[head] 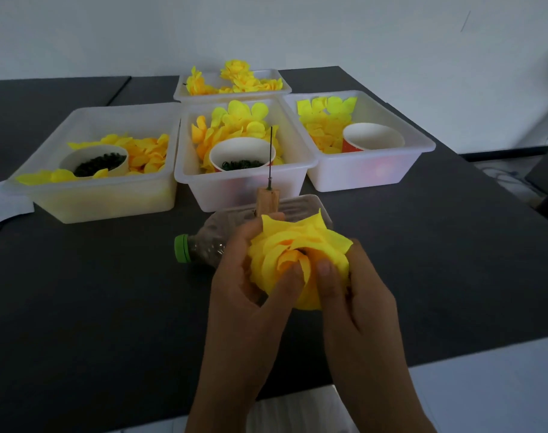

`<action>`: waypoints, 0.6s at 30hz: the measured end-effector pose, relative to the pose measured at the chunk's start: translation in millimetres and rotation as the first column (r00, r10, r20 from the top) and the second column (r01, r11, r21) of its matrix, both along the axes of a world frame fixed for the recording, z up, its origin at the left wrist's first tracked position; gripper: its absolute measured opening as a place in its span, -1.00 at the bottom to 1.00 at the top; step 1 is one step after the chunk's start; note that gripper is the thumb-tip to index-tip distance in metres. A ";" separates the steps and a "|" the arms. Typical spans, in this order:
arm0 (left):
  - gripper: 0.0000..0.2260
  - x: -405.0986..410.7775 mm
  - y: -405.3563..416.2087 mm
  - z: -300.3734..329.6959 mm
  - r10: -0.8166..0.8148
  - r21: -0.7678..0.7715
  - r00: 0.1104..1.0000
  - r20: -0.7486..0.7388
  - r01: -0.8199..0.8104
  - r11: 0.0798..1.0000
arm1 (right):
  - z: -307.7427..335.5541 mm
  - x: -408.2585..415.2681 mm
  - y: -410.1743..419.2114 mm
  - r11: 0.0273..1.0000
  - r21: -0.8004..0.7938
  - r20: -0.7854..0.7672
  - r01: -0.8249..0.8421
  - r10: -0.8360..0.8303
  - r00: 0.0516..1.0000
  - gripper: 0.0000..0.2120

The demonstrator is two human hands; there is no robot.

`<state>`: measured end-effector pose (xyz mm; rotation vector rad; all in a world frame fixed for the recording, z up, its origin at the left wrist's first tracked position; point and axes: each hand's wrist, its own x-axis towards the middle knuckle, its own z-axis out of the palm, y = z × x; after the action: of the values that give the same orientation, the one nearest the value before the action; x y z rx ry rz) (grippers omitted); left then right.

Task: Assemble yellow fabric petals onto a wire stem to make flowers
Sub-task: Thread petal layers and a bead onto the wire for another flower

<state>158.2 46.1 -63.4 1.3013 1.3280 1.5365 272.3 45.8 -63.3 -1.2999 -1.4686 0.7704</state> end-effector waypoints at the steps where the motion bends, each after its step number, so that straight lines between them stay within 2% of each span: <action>1: -0.43 0.6 -0.8 0.0 0.000 -0.021 1.000 0.010 0.000 1.000 | 0.1 -0.1 -0.2 1.000 -0.004 -0.023 0.012 -0.012 1.000 -0.46; 3: -0.37 2.7 -1.8 0.7 0.019 -0.045 0.998 0.058 -0.016 0.999 | 3.0 -3.0 -0.7 0.997 -0.074 -0.104 0.017 -0.024 0.994 -0.36; 6: -0.29 4.0 -0.5 0.2 0.050 -0.053 0.992 0.118 -0.044 0.998 | 2.8 -6.2 -2.0 0.999 -0.012 -0.174 -0.044 0.041 0.984 -0.53; 9: -0.25 1.6 1.0 -1.2 0.074 -0.070 0.985 0.155 -0.063 0.996 | 1.1 -3.1 -2.4 0.997 -0.023 -0.232 -0.073 0.066 0.971 -0.62; 14: -0.38 2.7 1.0 -3.0 0.068 -0.086 0.986 0.154 -0.055 0.995 | 0.1 -2.4 -0.7 1.000 0.002 -0.172 -0.021 0.021 0.985 -0.60; 16: -0.43 0.3 1.3 -1.6 0.027 -0.084 0.985 0.171 -0.013 0.996 | -1.0 -3.2 -1.6 0.998 0.055 -0.151 -0.012 0.021 0.988 -0.70; 18: -0.42 -3.5 0.9 0.4 -0.028 -0.091 0.967 0.252 0.052 0.995 | 1.4 -4.1 -3.2 0.992 0.127 -0.147 0.003 0.016 0.989 -0.73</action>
<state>154.8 47.1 -63.0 1.0300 1.1923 1.5322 268.1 42.6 -61.9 -1.1188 -1.3810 0.7487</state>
